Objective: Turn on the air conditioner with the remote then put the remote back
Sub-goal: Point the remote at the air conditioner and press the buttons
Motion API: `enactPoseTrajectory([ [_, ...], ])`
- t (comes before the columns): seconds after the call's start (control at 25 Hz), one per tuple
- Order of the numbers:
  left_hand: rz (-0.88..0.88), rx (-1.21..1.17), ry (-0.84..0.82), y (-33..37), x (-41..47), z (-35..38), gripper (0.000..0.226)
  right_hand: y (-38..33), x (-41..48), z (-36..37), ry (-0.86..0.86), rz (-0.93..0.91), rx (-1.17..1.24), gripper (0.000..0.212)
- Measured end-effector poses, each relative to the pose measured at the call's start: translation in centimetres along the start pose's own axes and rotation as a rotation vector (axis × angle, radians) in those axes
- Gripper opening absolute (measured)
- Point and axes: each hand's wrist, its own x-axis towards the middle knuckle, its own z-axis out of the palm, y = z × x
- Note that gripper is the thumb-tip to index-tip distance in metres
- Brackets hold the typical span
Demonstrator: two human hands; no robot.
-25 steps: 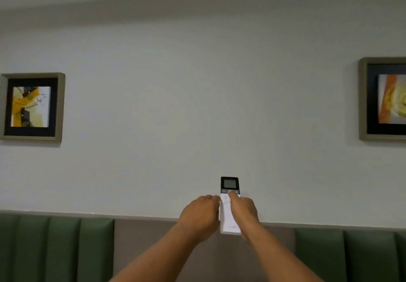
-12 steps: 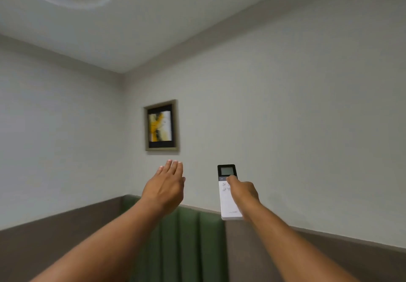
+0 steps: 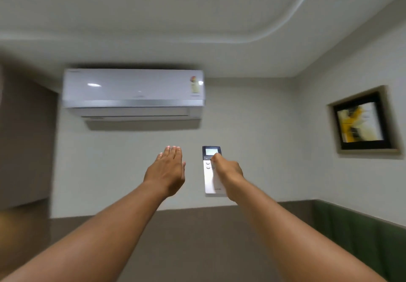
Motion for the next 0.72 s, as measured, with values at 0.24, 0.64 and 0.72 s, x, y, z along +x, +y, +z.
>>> enactPoseTrajectory([
  [0.24, -0.147, 0.146, -0.004, -11.1, -4.4, -5.2, 0.056, -2.3, -3.3, 12.9, -0.206, -0.036, 0.02, 0.029],
  [0.64, -0.198, 0.203, -0.036, -15.7, -7.4, -7.5, 0.056, -2.1, -3.6, 18.9, -0.211, -0.065, 0.017, 0.038],
  [0.72, -0.197, 0.201, -0.036, -15.4, -7.2, -7.1, 0.056, -1.9, -3.0, 18.5, -0.2, -0.072, 0.003, 0.037],
])
